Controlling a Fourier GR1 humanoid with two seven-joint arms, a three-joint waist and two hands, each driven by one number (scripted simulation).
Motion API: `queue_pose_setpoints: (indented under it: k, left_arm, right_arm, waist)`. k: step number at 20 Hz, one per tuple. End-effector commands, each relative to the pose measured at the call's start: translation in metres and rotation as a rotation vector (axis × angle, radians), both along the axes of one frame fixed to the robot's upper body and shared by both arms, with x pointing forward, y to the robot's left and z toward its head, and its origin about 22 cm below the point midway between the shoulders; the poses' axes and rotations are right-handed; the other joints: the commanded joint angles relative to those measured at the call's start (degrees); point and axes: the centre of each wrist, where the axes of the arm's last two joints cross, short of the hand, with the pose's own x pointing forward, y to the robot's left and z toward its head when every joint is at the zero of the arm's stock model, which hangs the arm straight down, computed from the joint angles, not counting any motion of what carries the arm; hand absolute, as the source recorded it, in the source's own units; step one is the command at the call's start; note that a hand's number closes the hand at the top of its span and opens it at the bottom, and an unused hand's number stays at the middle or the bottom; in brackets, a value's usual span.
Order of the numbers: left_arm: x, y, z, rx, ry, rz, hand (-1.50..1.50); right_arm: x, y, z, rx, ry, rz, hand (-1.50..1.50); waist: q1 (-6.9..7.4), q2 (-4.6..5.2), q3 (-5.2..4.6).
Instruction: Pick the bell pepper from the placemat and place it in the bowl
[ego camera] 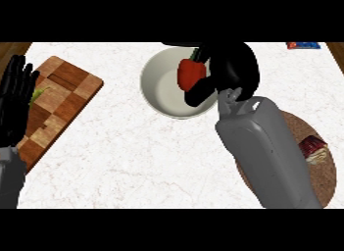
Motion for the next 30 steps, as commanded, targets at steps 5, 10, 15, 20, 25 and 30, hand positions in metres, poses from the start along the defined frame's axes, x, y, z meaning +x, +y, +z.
queue_pose_setpoints:
  k: [5, 10, 15, 20, 25, 30]
  left_arm:
    - [-0.006, 0.005, 0.002, -0.002, 0.003, -0.008, 0.0]
    - [0.0, -0.004, 0.007, 0.009, -0.019, -0.003, 0.0]
    - [0.01, -0.005, 0.007, 0.019, -0.009, -0.013, 0.0]
    - [0.005, -0.002, 0.004, -0.015, -0.012, 0.009, 0.0]
    - [-0.007, 0.008, 0.018, 0.009, 0.007, 0.025, 0.0]
    - [-0.006, 0.017, 0.003, 0.017, -0.002, 0.042, 0.0]
  right_arm:
    - [0.04, 0.008, -0.063, -0.038, 0.105, -0.18, 1.5]
    - [0.048, -0.006, -0.111, 0.136, 0.112, -0.274, -1.5]
    - [0.053, 0.005, -0.104, 0.328, -0.029, -0.24, -1.5]
    - [0.053, -0.008, -0.116, 0.363, -0.288, -0.291, -1.5]
    - [0.059, -0.041, -0.096, 0.442, -0.414, -0.424, -1.5]
    - [0.034, -0.099, -0.106, 0.517, -0.444, -0.506, -1.5]
  waist:
    - [0.17, 0.02, 0.03]
    - [0.98, 0.31, 0.08]
    - [1.55, 0.49, 0.1]
    - [0.0, 0.11, 0.06]
    - [-1.03, -0.42, 0.07]
    - [-2.26, -0.55, 0.06]
